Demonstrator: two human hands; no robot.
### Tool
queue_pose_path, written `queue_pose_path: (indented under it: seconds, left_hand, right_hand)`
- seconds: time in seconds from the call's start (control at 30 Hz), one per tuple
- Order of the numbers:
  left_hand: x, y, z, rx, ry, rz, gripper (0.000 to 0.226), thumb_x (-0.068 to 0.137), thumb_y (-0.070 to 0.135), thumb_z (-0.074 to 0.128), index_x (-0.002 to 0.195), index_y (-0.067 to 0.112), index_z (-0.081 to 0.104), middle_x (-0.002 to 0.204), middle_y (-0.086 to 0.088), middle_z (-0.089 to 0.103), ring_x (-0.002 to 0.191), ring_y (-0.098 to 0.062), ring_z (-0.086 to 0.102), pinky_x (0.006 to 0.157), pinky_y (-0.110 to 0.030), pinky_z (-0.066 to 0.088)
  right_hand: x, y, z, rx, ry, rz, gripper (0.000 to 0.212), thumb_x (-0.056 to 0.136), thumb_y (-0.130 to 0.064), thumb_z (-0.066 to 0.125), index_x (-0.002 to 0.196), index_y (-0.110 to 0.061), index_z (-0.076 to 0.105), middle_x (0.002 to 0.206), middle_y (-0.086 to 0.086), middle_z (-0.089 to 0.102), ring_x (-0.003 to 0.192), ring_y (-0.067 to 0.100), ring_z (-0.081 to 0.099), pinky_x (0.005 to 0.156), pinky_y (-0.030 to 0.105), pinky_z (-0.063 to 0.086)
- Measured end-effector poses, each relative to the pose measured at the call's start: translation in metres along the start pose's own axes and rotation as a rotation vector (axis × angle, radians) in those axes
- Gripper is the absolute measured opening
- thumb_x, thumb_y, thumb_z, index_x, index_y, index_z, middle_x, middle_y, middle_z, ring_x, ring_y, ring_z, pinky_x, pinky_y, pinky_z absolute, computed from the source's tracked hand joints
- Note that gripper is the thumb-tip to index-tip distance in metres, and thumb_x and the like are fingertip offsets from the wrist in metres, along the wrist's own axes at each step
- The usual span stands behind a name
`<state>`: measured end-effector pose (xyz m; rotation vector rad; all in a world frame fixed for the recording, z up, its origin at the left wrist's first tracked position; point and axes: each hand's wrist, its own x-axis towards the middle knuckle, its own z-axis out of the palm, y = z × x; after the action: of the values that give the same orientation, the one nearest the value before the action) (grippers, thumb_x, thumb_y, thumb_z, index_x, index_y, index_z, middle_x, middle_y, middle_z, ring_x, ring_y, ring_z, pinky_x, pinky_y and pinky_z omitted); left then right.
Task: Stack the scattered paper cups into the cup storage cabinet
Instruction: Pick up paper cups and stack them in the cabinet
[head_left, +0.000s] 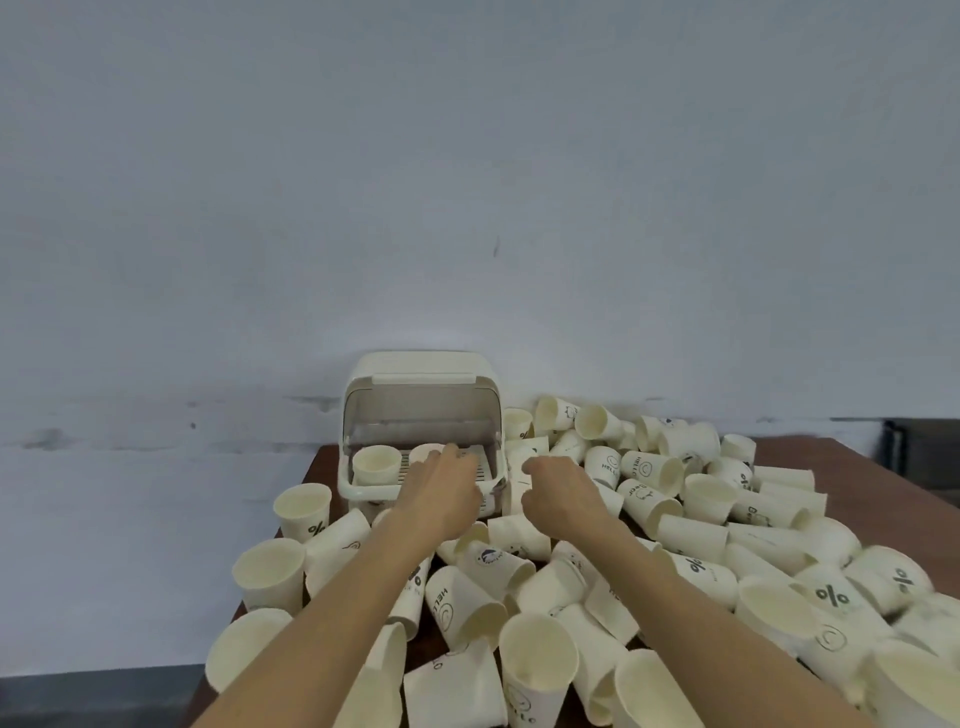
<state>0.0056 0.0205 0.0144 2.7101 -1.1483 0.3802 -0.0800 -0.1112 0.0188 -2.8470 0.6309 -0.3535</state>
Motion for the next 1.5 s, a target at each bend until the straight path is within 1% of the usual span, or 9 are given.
queue_pose_path:
  seconds: [0.07,0.17,0.27,0.53,0.83,1.0,1.17,1.3,1.5]
  left_hand:
    - [-0.002,0.005,0.000,-0.006,-0.006,0.017,0.029,0.094,0.025,0.045,0.119,0.014,0.051,0.120,-0.008,0.051,0.111,-0.029,0.050,0.080,-0.038,0.041]
    - [-0.002,0.008,0.001,-0.016,-0.013,0.032,0.028,0.094,0.026,0.045,0.118,0.013,0.051,0.119,-0.007,0.051,0.108,-0.028,0.051,0.075,-0.036,0.038]
    - [0.001,0.012,0.004,-0.022,-0.025,0.042,0.028,0.094,0.026,0.046,0.118,0.014,0.051,0.118,-0.008,0.052,0.106,-0.027,0.052,0.075,-0.036,0.039]
    - [0.014,0.009,0.029,-0.056,-0.119,0.021,0.031,0.093,0.023,0.045,0.122,0.015,0.049,0.120,-0.007,0.052,0.110,-0.027,0.052,0.082,-0.039,0.044]
    - [0.028,0.026,0.043,-0.097,-0.136,0.069,0.031,0.092,0.021,0.045,0.123,0.017,0.050,0.119,-0.005,0.054,0.108,-0.025,0.052,0.084,-0.038,0.046]
    - [0.034,0.040,0.052,-0.108,-0.159,0.061,0.023,0.093,0.023,0.043,0.113,0.017,0.051,0.113,-0.003,0.053,0.100,-0.023,0.054,0.077,-0.035,0.046]
    - [0.045,0.051,0.064,-0.027,-0.131,-0.013,0.026,0.093,0.021,0.044,0.116,0.015,0.054,0.112,-0.004,0.055,0.097,-0.021,0.055,0.069,-0.030,0.041]
    - [0.056,0.058,0.076,0.030,-0.152,-0.117,0.029,0.093,0.020,0.045,0.119,0.014,0.056,0.117,-0.006,0.058,0.103,-0.022,0.056,0.078,-0.032,0.046]
    - [0.074,0.071,0.093,0.062,-0.189,-0.212,0.027,0.091,0.025,0.049,0.113,0.016,0.060,0.112,-0.005,0.062,0.102,-0.021,0.056,0.080,-0.031,0.044]
  right_hand:
    - [-0.005,0.005,-0.005,-0.010,0.007,0.016,0.007,0.079,-0.008,0.045,0.075,-0.013,0.046,0.087,0.008,0.055,0.084,0.031,0.052,0.058,0.031,0.034]
    - [-0.007,0.014,-0.008,-0.011,0.001,0.052,0.031,0.080,-0.006,0.046,0.107,-0.009,0.060,0.103,0.012,0.062,0.096,0.031,0.058,0.072,0.036,0.049]
    - [0.001,0.025,-0.008,-0.015,0.002,0.069,0.040,0.080,-0.006,0.046,0.117,-0.008,0.059,0.110,0.012,0.063,0.101,0.031,0.059,0.082,0.041,0.053]
    - [0.018,0.036,0.008,0.002,-0.030,0.072,0.040,0.080,-0.009,0.047,0.118,-0.009,0.059,0.107,0.011,0.063,0.101,0.031,0.058,0.080,0.041,0.051]
    - [0.020,0.057,0.008,0.030,-0.051,0.128,0.040,0.083,-0.007,0.044,0.121,-0.010,0.057,0.116,0.014,0.058,0.102,0.033,0.057,0.084,0.040,0.051]
    - [0.019,0.071,0.007,0.012,-0.042,0.153,0.040,0.082,-0.010,0.046,0.121,-0.010,0.057,0.114,0.013,0.060,0.102,0.031,0.059,0.083,0.040,0.052]
    - [0.017,0.090,0.001,-0.015,-0.054,0.172,0.041,0.085,-0.012,0.047,0.126,-0.011,0.055,0.119,0.012,0.059,0.110,0.030,0.056,0.084,0.037,0.048]
    - [0.017,0.108,-0.007,-0.040,-0.041,0.199,0.025,0.083,-0.011,0.050,0.107,-0.011,0.059,0.108,0.008,0.061,0.098,0.028,0.058,0.069,0.033,0.043]
    - [0.017,0.144,-0.011,-0.091,0.018,0.314,0.005,0.087,-0.012,0.047,0.092,-0.013,0.047,0.100,0.008,0.059,0.083,0.026,0.054,0.068,0.035,0.043]
